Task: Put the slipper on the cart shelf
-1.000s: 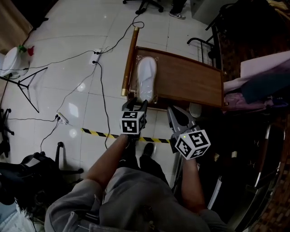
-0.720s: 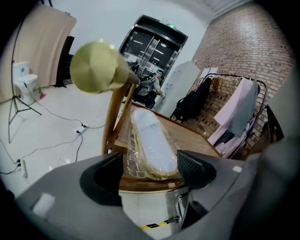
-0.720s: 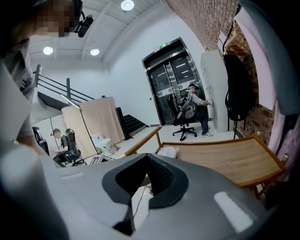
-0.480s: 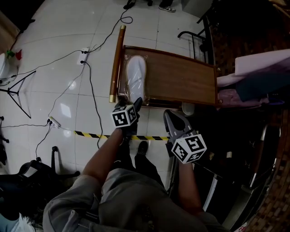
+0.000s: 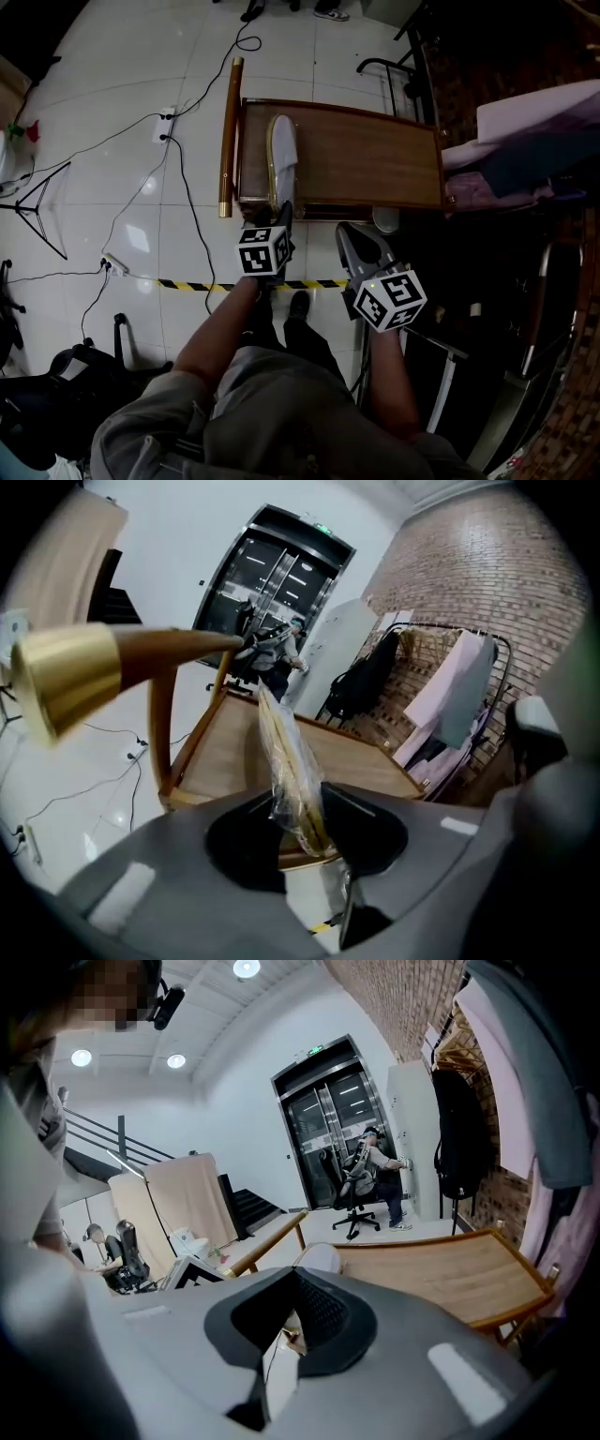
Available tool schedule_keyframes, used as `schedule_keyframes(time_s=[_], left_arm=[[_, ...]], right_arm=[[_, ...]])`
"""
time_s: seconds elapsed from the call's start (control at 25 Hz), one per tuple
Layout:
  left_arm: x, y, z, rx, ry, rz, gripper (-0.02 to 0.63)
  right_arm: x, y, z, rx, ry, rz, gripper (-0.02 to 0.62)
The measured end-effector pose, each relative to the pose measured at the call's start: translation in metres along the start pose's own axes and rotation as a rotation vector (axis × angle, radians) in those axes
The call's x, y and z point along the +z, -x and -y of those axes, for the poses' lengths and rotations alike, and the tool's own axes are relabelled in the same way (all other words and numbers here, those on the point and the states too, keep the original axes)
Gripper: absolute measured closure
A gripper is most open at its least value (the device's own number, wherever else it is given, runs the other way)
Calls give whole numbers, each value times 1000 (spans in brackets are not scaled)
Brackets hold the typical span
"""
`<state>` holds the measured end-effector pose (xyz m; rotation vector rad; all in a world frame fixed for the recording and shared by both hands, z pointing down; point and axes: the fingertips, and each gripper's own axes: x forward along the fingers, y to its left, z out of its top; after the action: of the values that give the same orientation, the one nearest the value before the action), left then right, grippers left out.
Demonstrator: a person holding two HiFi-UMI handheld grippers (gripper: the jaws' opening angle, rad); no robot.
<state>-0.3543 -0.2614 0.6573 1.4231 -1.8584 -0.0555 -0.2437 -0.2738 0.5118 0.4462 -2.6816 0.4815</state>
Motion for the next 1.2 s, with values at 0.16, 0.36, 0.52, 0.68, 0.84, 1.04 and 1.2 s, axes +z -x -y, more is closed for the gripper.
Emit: schedule_keyframes(time_s=[0.16,0.36,0.52,0.68,0.84,1.04,1.2], left_arm=[[23,11,26,-63,-64,39,517],[43,26,62,-150,-164,66,528],[56,34,98,-231,-232,69,528],[62,42,134,-327,-283,78,529],[60,55,170,-432,-326,67,529],[33,80,207,-525,-364,12,529],[7,109,244,-589,-393,-28,529]], right_arm=[[8,8,4,-27,1,23,597],[21,27,6,-76,12,57,597],[28,53,17,-156,5,106,597],[25,84,27,-251,-16,147,597],[20,124,42,-357,-40,193,597],[10,177,48,-459,-68,250,597],[-3,228,42,-525,-88,304,597]])
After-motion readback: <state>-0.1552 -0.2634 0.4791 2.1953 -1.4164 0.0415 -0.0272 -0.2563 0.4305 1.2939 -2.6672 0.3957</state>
